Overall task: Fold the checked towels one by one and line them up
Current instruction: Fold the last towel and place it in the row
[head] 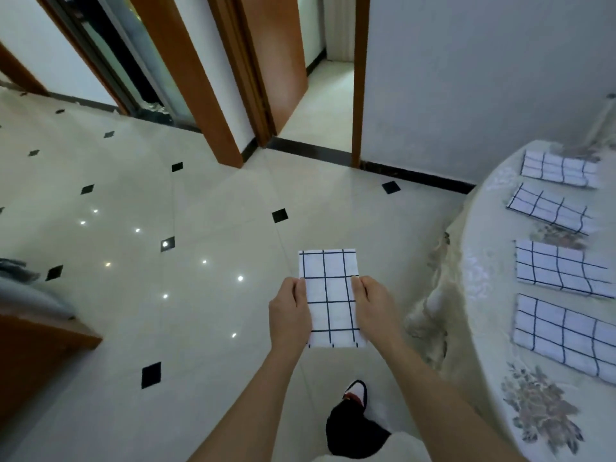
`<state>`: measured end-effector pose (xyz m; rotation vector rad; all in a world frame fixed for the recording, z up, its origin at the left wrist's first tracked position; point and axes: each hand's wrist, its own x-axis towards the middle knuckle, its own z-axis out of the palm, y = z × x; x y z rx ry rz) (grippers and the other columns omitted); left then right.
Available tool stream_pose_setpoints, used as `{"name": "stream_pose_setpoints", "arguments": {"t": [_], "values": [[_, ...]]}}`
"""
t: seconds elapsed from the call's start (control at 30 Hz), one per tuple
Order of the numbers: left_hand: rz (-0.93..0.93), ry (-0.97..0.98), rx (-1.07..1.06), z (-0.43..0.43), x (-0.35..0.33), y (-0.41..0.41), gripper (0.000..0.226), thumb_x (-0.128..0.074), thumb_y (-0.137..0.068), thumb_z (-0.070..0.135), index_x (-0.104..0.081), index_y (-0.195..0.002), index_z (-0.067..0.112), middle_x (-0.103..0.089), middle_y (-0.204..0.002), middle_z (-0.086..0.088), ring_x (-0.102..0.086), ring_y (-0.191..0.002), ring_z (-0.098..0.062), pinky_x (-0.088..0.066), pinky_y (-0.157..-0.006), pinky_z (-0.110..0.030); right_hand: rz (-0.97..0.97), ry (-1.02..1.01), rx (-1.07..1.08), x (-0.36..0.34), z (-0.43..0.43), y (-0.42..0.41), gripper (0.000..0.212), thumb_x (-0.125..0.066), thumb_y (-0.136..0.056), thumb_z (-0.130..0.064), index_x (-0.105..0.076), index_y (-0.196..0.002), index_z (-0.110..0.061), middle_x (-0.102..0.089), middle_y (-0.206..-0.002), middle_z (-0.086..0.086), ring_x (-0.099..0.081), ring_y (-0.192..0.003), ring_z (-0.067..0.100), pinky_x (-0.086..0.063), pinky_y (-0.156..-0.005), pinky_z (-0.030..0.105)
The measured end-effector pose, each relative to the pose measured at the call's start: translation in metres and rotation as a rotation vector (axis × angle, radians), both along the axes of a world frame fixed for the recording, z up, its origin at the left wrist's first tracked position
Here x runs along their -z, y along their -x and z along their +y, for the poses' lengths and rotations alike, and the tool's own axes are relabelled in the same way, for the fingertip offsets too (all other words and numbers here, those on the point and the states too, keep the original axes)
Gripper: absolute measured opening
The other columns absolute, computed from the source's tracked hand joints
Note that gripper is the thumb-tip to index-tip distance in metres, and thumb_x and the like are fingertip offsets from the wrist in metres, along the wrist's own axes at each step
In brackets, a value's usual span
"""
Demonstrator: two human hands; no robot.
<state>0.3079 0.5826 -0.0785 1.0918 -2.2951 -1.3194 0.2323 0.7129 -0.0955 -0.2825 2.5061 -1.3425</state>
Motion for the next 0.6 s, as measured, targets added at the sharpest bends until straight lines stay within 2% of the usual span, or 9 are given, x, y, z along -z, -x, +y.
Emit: {"name": "stream_pose_setpoints", "arguments": {"t": [0.07, 0.2, 0.3, 0.37, 0.47, 0.6], "values": [[-0.007, 0.004, 0.063, -0.001, -0.005, 0.042, 0.03, -0.042, -0.105, 0.03, -0.052, -0.079, 0.018, -0.058, -0.072, 0.001, -0.048, -0.062, -0.01, -0.038, -0.053, -0.018, 0.014, 0.0, 0.059, -0.001, 0.001, 0.036, 0.041, -0.037, -0.106, -0.034, -0.04, -0.069, -0.016, -0.044, -0.06, -0.005, -0.039, -0.056, 0.01, -0.031, -0.053, 0.026], [0.056, 0.025, 0.184, 0.018, -0.015, 0.112, 0.03, -0.044, -0.105, 0.028, -0.051, -0.077, 0.016, -0.057, -0.068, -0.001, -0.046, -0.057, -0.004, -0.038, -0.052, -0.019, 0.018, 0.045, 0.217, -0.006, 0.025, 0.088, 0.042, -0.036, -0.106, -0.035, -0.042, -0.073, -0.01, -0.043, -0.064, -0.001, -0.039, -0.06, 0.013, -0.037, -0.059, 0.039], [0.072, 0.045, 0.322, 0.042, -0.014, 0.158, 0.031, -0.045, -0.104, 0.028, -0.052, -0.077, 0.015, -0.056, -0.065, 0.002, -0.047, -0.055, -0.007, -0.037, -0.052, -0.022, 0.004, 0.064, 0.353, -0.009, 0.056, 0.114, 0.041, -0.038, -0.106, -0.032, -0.041, -0.071, -0.012, -0.043, -0.064, -0.001, -0.038, -0.06, 0.012, -0.034, -0.058, 0.034], [0.073, 0.051, 0.433, 0.065, -0.008, 0.187, 0.029, -0.046, -0.104, 0.027, -0.054, -0.08, 0.014, -0.059, -0.067, 0.002, -0.051, -0.059, -0.011, -0.041, -0.056, -0.029, 0.009, 0.06, 0.461, -0.008, 0.084, 0.126, 0.041, -0.039, -0.106, -0.034, -0.042, -0.071, -0.013, -0.046, -0.063, -0.002, -0.039, -0.058, 0.01, -0.033, -0.055, 0.028], [0.086, 0.045, 0.63, 0.109, -0.002, 0.22, 0.026, -0.047, -0.104, 0.025, -0.054, -0.08, 0.017, -0.06, -0.069, 0.005, -0.053, -0.061, -0.011, -0.038, -0.054, -0.02, 0.013, 0.06, 0.653, -0.003, 0.13, 0.13, 0.042, -0.04, -0.106, -0.034, -0.04, -0.068, -0.016, -0.044, -0.06, -0.003, -0.036, -0.054, 0.007, -0.031, -0.051, 0.023], [0.073, 0.025, 0.927, 0.176, 0.009, 0.247, 0.026, -0.047, -0.104, 0.027, -0.054, -0.081, 0.019, -0.058, -0.068, 0.006, -0.051, -0.06, -0.008, -0.036, -0.052, -0.016, -0.008, 0.024, 0.901, 0.004, 0.188, 0.115, 0.044, -0.039, -0.106, -0.034, -0.044, -0.072, -0.008, -0.048, -0.063, 0.01, -0.037, -0.056, 0.012, -0.027, -0.051, 0.026]]}}
